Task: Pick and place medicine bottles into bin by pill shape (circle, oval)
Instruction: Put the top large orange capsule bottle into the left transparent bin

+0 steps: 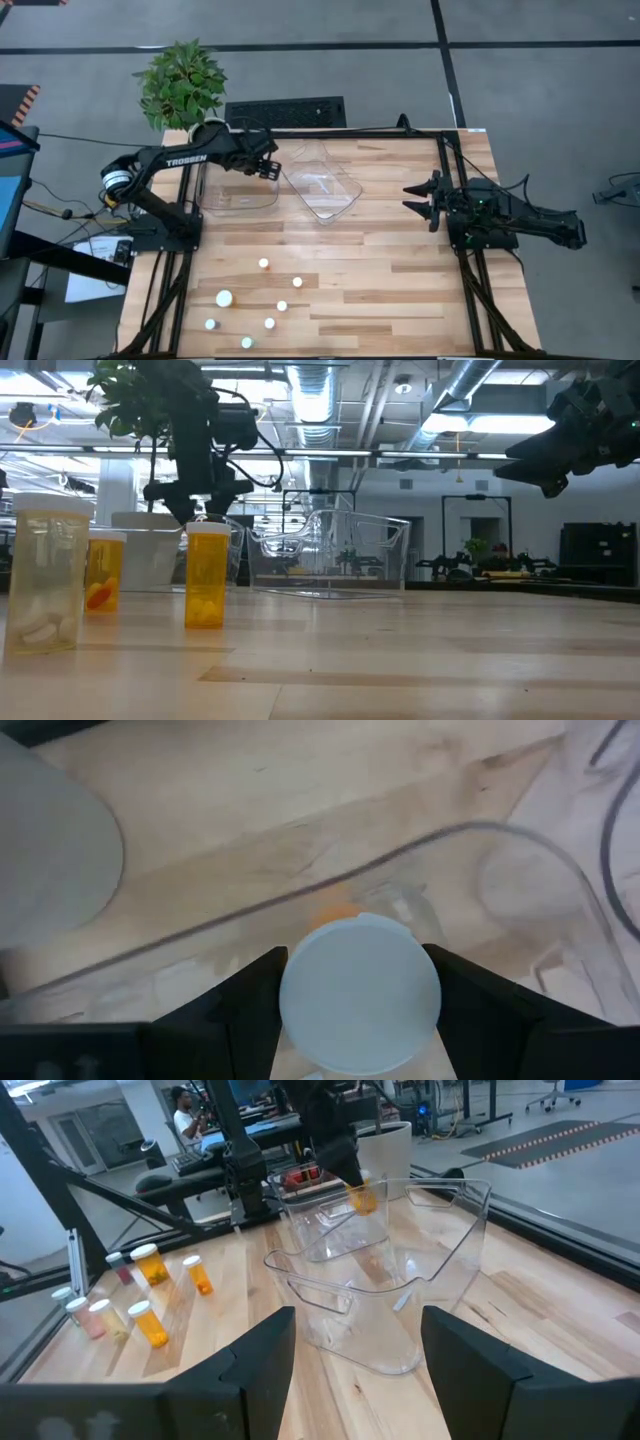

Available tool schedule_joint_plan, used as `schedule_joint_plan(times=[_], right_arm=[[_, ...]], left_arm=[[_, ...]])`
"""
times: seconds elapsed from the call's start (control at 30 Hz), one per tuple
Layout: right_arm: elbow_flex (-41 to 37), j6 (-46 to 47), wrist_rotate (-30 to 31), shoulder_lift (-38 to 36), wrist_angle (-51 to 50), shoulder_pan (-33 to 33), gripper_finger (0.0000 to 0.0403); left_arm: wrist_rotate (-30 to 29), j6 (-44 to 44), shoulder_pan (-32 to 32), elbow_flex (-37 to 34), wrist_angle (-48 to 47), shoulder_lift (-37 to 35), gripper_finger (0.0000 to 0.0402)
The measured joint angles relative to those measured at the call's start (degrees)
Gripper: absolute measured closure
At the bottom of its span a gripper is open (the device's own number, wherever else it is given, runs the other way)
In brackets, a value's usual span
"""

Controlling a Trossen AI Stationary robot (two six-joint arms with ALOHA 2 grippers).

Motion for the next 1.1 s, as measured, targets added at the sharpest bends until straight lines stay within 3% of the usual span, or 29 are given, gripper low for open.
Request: schedule_joint_plan(times=[0.33,1.1], right_arm=[[0.0,0.0,0.0,0.0,-0.7,0.0,0.0178],[0.0,0.1,0.0,0.0,-0.7,0.0,0.0178]], left_arm=[[6.2,-1.5,2.3,-3.5,3.0,0.1,0.0184],[9.8,1.2,3.5,-3.4,6.8,5.7,0.0185]])
